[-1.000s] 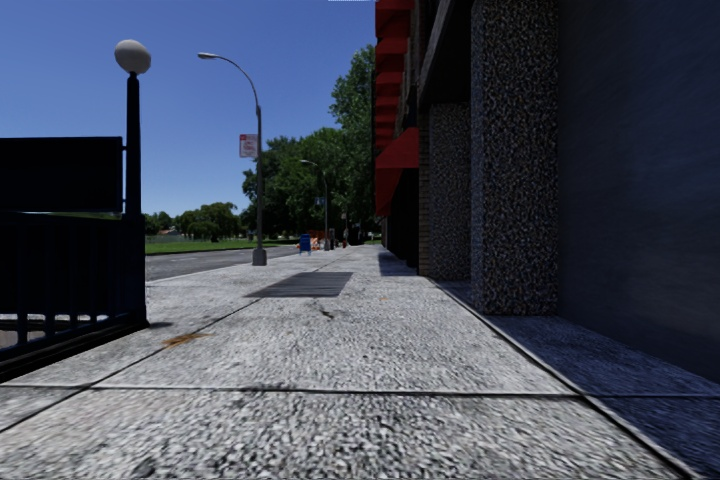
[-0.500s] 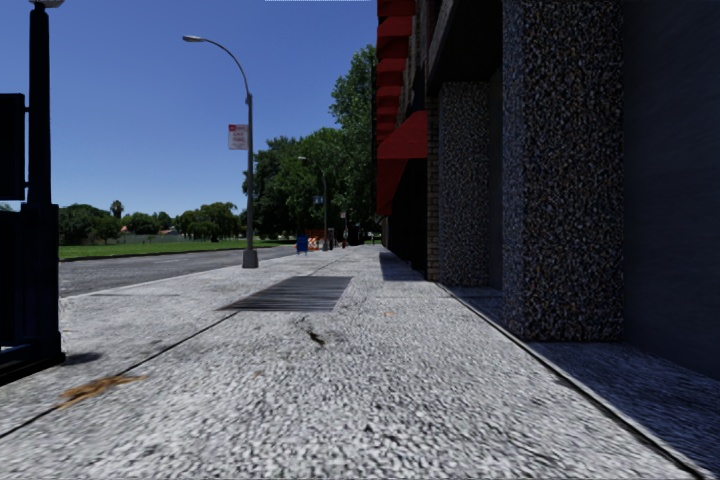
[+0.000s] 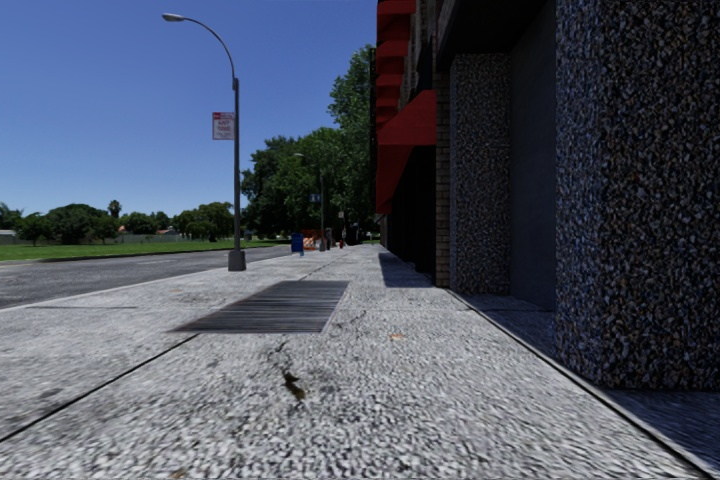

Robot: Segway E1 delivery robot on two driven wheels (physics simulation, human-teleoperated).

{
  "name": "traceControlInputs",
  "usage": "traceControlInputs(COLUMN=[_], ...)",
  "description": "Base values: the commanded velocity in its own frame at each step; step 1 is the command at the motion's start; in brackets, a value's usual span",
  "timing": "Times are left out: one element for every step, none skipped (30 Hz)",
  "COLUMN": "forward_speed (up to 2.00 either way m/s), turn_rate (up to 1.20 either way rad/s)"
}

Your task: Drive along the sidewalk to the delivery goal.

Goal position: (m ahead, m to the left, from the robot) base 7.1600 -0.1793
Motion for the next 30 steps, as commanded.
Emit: traceControlInputs(forward_speed=[2.00, 2.00, 2.00, 2.00, 2.00, 2.00, 2.00, 2.00, 2.00, 2.00, 2.00, 2.00, 2.00, 2.00, 2.00, 2.00, 2.00, 2.00, 2.00, 2.00, 2.00, 2.00, 2.00, 2.00, 2.00, 2.00, 2.00, 2.00, 2.00, 2.00], turn_rate=[-0.22, -0.23, -0.23, -0.23, -0.23, -0.23, -0.23, -0.23, -0.23, -0.20, -0.20, -0.04, 0.00, 0.00, 0.00, 0.00, 0.00, 0.00, 0.00, 0.00, 0.00, 0.00, 0.00, 0.00, 0.00, 0.00, 0.00, 0.00, 0.00, 0.00])
